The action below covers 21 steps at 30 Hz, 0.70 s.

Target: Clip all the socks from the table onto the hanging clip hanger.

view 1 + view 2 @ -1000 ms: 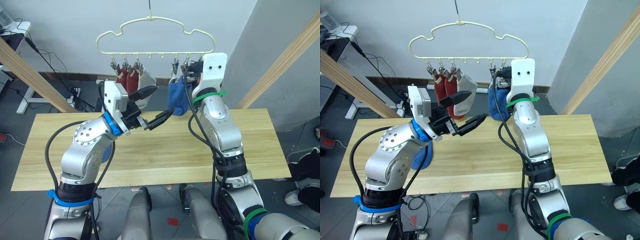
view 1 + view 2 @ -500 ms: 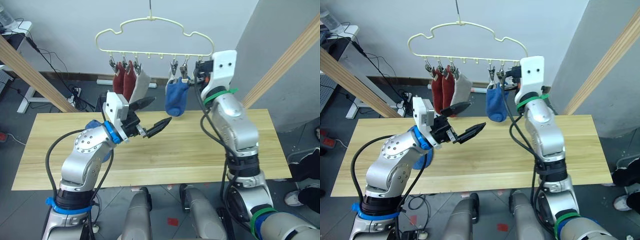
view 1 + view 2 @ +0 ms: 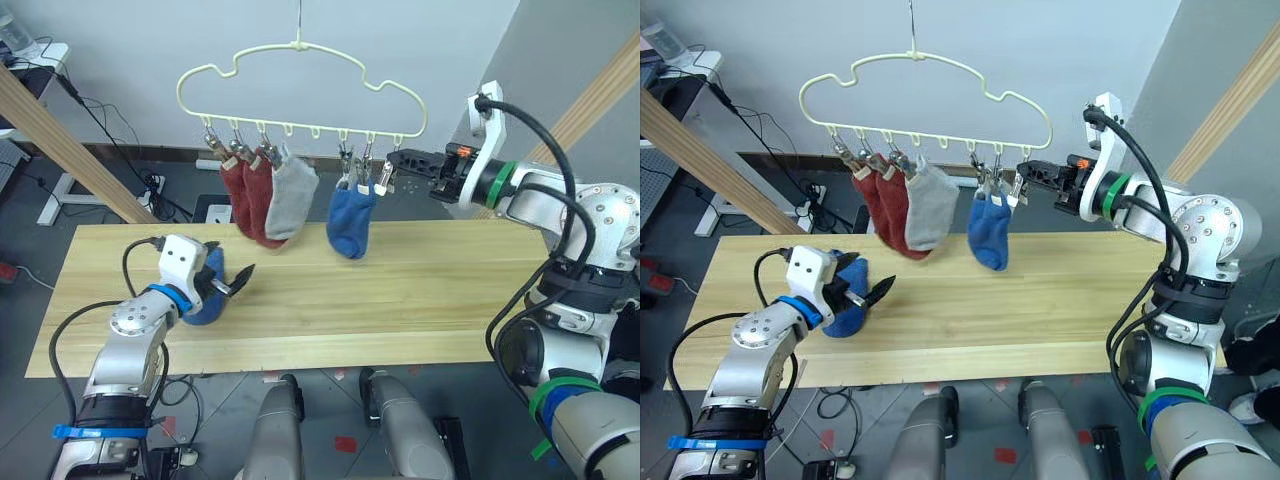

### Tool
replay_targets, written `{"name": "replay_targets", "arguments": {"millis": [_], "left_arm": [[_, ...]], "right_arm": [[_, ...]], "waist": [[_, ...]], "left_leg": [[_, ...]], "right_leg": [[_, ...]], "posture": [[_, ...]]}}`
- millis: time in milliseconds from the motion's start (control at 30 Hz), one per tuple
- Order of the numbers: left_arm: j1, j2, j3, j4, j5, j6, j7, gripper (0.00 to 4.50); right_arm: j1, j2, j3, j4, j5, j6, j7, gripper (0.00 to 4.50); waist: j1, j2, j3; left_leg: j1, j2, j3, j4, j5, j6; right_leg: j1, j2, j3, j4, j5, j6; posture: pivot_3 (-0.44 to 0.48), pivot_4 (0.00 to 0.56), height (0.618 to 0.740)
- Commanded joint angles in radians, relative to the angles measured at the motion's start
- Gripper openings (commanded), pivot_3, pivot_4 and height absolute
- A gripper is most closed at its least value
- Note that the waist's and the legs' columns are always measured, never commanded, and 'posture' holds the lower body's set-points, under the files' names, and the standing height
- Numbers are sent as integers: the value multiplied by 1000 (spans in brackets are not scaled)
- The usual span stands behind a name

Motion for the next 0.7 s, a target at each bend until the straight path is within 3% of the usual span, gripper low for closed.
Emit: {"name": "replay_targets", "arguments": {"millis": [33, 267, 533, 700], "left_arm": [[-67, -8, 20, 189, 32, -22, 48, 4500], [-236, -30, 40, 502, 11, 40, 64, 4500], [-250, -25, 38, 549, 11, 128, 29, 4500], [-192, -23, 32, 444, 5, 146, -5, 3200]], "right_arm": [[-29, -5, -8, 21, 20, 3, -7, 9], [-37, -8, 14, 26, 27, -2, -12, 9], [-43, -10, 14, 30, 31, -9, -28, 9], [-45, -11, 18, 34, 28, -16, -32, 0]], "waist": [[1, 0, 0], [4, 0, 0], [-2, 0, 0], [-11, 1, 0]], "left_leg": [[0, 0, 0, 0, 0, 0], [0, 0, -1, 0, 0, 0], [2, 0, 0, 0, 0, 0], [2, 0, 0, 0, 0, 0]], "right_leg": [[0, 0, 0, 0, 0, 0], [0, 0, -1, 1, 0, 0], [0, 0, 0, 4, 0, 0], [0, 0, 1, 5, 0, 0]], "posture": [[-55, 344, 740], [-59, 354, 740], [-69, 358, 740], [-68, 358, 740]]}}
